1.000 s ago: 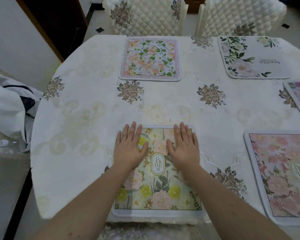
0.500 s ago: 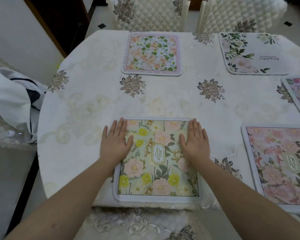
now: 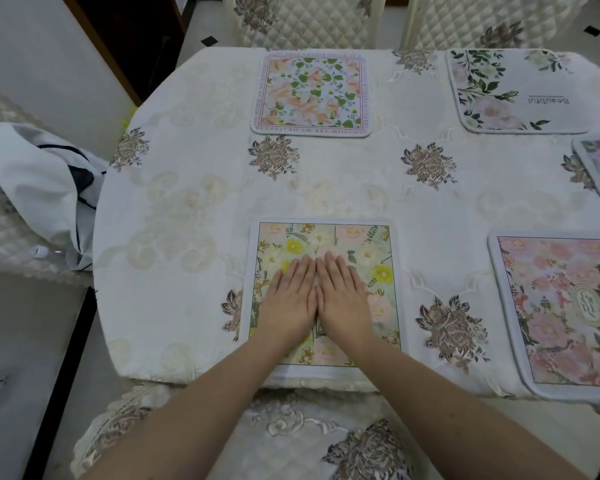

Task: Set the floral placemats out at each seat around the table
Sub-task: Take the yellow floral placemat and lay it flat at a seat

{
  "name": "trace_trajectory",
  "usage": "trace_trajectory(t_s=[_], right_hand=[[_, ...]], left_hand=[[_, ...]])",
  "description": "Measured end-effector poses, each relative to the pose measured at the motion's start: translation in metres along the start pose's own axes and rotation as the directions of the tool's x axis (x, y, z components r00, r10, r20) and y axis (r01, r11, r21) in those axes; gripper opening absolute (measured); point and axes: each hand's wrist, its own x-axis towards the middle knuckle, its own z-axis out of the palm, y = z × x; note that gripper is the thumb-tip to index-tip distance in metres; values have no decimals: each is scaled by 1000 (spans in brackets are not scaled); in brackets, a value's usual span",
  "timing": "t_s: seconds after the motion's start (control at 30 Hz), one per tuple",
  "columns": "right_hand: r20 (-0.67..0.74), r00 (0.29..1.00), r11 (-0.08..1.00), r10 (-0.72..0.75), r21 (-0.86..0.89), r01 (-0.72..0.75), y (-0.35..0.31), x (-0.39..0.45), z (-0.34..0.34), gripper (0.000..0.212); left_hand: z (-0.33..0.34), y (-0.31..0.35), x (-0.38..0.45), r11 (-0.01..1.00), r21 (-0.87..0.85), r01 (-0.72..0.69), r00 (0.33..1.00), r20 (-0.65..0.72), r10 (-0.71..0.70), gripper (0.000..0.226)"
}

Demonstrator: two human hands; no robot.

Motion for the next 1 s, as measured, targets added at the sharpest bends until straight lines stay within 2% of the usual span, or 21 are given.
trace_trajectory(t_s=[0.43, 0.6, 1.0], right_hand=[[9, 1000, 998, 4, 59, -5, 20, -18, 3, 60], [16, 999, 998, 45, 40, -46, 38, -27, 0, 62], [20, 994, 992, 103, 66, -104, 78, -57, -12, 63]], left_hand=[[5, -21, -16, 998, 49, -51, 999, -13, 52, 63], [3, -40, -31, 998, 67, 14, 1000, -25, -12, 67], [-3, -72, -55, 999, -5, 37, 999, 4, -37, 70]])
